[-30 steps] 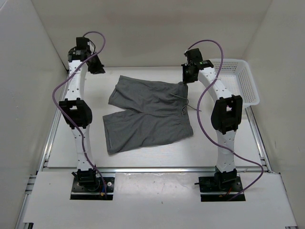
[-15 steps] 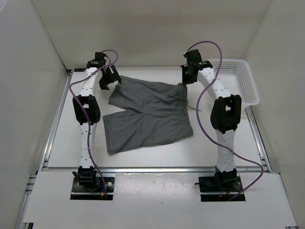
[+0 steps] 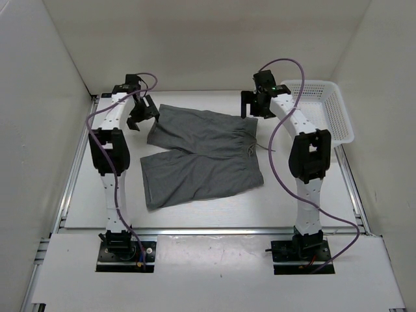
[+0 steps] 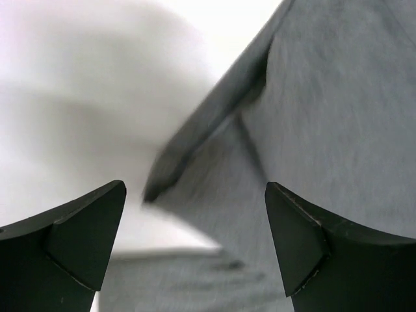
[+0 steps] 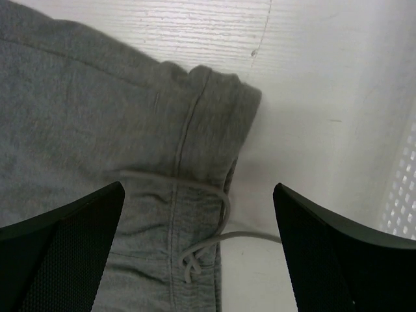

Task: Fold and stack the shorts
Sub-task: Flatten the shorts out, then fold the shorts

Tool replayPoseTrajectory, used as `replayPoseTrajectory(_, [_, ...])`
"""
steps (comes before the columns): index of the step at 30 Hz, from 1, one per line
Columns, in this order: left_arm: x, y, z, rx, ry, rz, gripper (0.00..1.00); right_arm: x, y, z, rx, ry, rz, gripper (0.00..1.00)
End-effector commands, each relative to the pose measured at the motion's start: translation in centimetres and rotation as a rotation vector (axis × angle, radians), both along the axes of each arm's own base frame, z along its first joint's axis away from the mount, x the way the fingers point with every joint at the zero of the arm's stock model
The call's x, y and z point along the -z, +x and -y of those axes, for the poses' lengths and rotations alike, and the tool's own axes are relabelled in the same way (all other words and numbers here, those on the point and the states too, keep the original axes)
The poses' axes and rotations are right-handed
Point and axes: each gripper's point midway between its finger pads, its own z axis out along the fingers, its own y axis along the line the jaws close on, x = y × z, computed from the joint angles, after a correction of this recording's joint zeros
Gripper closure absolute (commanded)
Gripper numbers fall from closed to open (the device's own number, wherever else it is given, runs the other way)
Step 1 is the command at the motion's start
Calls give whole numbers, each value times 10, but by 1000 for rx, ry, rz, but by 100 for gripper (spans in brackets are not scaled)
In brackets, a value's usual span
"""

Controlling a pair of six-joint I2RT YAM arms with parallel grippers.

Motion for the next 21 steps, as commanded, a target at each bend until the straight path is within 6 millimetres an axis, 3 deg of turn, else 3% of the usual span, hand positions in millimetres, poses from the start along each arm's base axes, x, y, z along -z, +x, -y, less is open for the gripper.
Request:
replayPoseTrajectory(1, [-116,-34,-23,-79,91,180,0,-60,-16,5,30,60,106,0])
replayPoseTrajectory(2, [-118,-47,-30,-105,98,169,0,-81,-25,5,36,91,145,0])
replayPoseTrajectory(3, [-141,-64,-33,-112,106,204,0,-87,-30,1,32,105,165,0])
replayPoseTrajectory(4, [-119,-87,-41,-155,109,132,0,-88,-38,-4,27,112,165,0])
replayPoseTrajectory(7, [-124,-129,-55,-226,117,126,0,-82,-69,1,27,112,141,5])
replayPoseTrajectory(8, [-100,-153,-50,-223,99,50,0,-77,-84,3,24,124,122,9])
replayPoseTrajectory(9, [-103,-167,-47,-217,83,54,0,-73,-96,-3,0,133,105,22])
replayPoseTrajectory(10, [-81,-189,-42,-214,66,-18,1,-69,-108,-9,-10,155,82,32])
replayPoseTrajectory(11, [-74,-202,-26,-191,17,-45,1,-59,-127,-10,-21,159,49,45])
replayPoseTrajectory(12, [-67,-214,-18,-185,-8,-71,3,-53,-137,-8,5,171,26,66])
replayPoseTrajectory(13, [-69,-226,-5,-170,-42,-62,5,-54,-153,-11,4,193,12,74])
replayPoseTrajectory(14, [-44,-255,4,-194,-77,-152,7,-47,-164,-9,18,206,-13,79])
replayPoseTrajectory(15, [-39,-267,18,-190,-139,-171,9,-20,-189,-7,28,218,-101,82])
replayPoseTrajectory(16, [-41,-279,21,-207,-163,-163,10,-12,-203,-8,64,252,-143,82])
replayPoseTrajectory(17, [-24,-302,24,-252,-170,-221,14,-16,-214,-8,71,290,-134,82])
replayPoseTrajectory(18, [-22,-312,29,-271,-200,-236,15,5,-234,-4,94,293,-191,75])
replayPoseTrajectory(19, [-26,-322,31,-287,-220,-222,15,1,-246,-4,120,333,-192,62])
replayPoseTrajectory(21, [-17,-343,35,-327,-229,-251,15,6,-262,-5,132,377,-220,46])
